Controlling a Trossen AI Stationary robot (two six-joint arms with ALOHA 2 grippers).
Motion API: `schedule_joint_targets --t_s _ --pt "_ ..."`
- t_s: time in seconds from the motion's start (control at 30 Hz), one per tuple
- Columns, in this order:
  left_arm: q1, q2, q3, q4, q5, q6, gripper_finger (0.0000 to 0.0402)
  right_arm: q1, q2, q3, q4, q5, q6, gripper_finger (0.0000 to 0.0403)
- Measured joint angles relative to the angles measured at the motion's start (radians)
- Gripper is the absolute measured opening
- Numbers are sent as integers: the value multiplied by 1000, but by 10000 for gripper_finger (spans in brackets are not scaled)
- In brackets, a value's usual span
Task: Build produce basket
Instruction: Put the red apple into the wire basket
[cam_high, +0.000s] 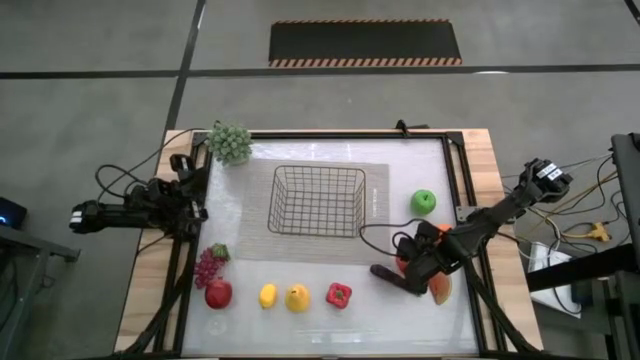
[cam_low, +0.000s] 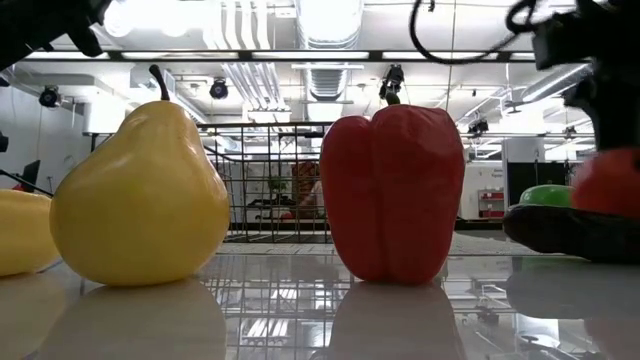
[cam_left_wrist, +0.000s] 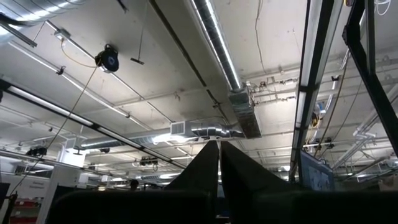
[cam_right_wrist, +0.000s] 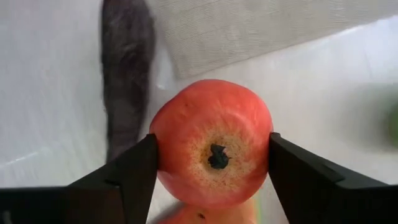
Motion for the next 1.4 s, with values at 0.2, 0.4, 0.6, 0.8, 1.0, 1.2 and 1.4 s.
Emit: schedule_joint_targets --t_s 0.2,0.4,0.6,0.8,1.0,1.2,1.4 --pt "0 -2 3 20 -19 18 0 -79 0 201 -187 4 -3 258" --pt "0 -3 2 62 -19 51 0 -160 7 404 -209 72 -87 259" --pt "0 -3 1 60 -19 50 0 -248 89 613 -208 83 -240 258" --pt "0 0 1 52 -19 50 0 -350 219 799 -207 81 -379 258" --pt "0 1 0 50 -18 48 0 -456 358 951 -213 4 -487 258" --pt "0 1 0 50 -18 48 0 -546 507 1083 -217 -84 -580 258" --pt "0 1 0 50 -18 48 0 -615 631 1157 -223 -160 -637 258"
